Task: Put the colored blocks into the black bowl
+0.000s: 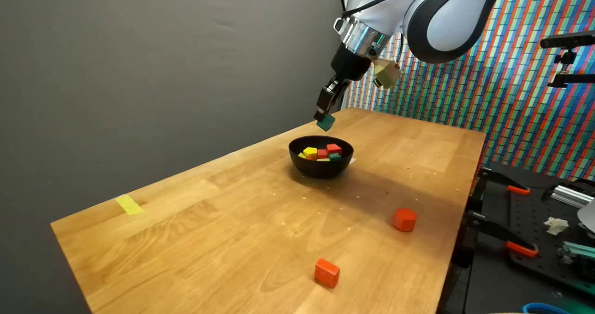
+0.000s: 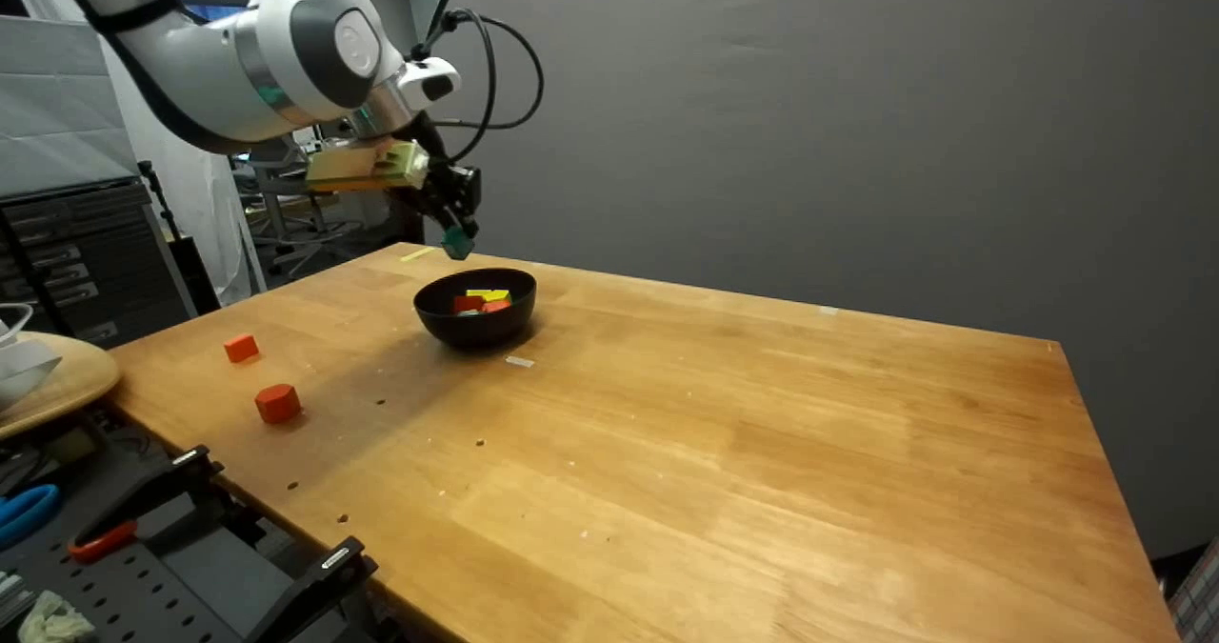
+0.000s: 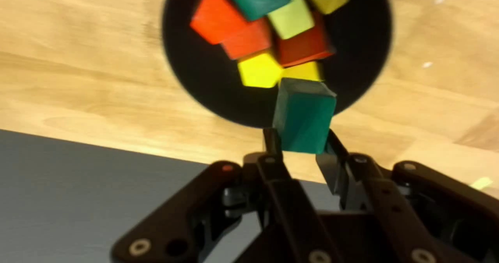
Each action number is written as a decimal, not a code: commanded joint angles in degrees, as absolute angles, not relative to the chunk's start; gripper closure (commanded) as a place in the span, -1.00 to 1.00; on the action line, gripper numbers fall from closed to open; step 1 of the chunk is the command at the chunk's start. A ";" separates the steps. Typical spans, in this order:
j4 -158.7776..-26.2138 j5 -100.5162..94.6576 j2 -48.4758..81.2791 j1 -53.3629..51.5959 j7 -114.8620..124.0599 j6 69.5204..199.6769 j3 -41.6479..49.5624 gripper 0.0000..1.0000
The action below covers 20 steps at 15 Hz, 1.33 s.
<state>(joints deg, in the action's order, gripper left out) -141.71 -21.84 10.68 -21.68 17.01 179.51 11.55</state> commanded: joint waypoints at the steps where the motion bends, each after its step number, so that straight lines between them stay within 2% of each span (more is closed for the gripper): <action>1: -135.05 -32.59 16.39 -32.63 30.99 181.15 27.42 -0.09; 2: -134.55 -34.02 17.04 -34.94 33.55 180.51 29.85 -0.11; 4: -134.97 -34.90 17.45 -39.17 36.78 179.17 32.86 -0.38; 5: -136.30 -33.14 16.00 -34.58 32.32 179.56 29.64 -0.06; 7: -136.01 -33.26 17.20 -37.86 34.70 179.41 31.24 -0.34; 8: -135.91 -33.26 17.48 -38.45 35.12 179.38 31.39 -0.39; 11: -135.79 -33.26 17.62 -38.57 35.24 179.38 31.80 -0.38; 12: -135.77 -33.26 17.62 -38.57 35.24 179.38 31.93 -0.85; 14: -137.54 -32.81 16.31 -37.94 34.26 179.08 29.62 -0.96; 17: -140.28 -34.52 14.17 -42.08 36.33 178.55 30.17 -1.00; 20: -142.22 -40.07 11.56 -54.99 43.54 178.06 39.76 -0.99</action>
<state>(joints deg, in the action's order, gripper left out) -139.39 -34.56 16.43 -44.26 36.97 179.31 31.41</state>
